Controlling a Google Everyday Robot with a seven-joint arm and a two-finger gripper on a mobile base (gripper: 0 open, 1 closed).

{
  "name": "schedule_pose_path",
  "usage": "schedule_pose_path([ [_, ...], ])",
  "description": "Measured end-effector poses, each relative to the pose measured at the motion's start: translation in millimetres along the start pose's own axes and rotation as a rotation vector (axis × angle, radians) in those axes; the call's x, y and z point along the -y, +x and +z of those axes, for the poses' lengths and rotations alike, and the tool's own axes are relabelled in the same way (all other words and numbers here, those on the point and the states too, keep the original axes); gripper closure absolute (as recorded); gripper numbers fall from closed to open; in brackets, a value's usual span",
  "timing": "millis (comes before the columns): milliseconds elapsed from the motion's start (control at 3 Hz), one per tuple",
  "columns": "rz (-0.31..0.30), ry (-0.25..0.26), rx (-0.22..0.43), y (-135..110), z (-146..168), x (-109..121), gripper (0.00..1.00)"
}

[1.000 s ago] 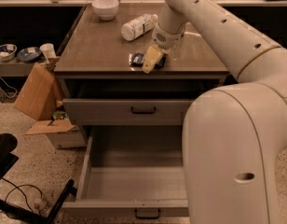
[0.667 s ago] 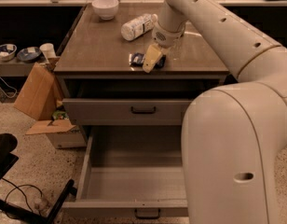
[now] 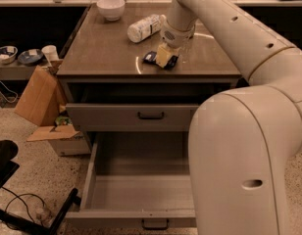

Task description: Place rxbar blueberry into middle drawer

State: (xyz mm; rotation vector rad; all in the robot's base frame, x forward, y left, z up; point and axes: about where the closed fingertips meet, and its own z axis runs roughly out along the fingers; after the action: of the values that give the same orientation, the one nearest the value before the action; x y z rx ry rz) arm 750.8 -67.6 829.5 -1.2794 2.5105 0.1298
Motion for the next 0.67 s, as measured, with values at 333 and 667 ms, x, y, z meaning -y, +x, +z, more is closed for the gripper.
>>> schedule_pose_path([
  [333,0.004,0.003,0.001,0.0,-1.8,-4.2,1.0],
  [667,-0.003,0.012,-0.012,13.7,-28.4,-14.2,1.0],
])
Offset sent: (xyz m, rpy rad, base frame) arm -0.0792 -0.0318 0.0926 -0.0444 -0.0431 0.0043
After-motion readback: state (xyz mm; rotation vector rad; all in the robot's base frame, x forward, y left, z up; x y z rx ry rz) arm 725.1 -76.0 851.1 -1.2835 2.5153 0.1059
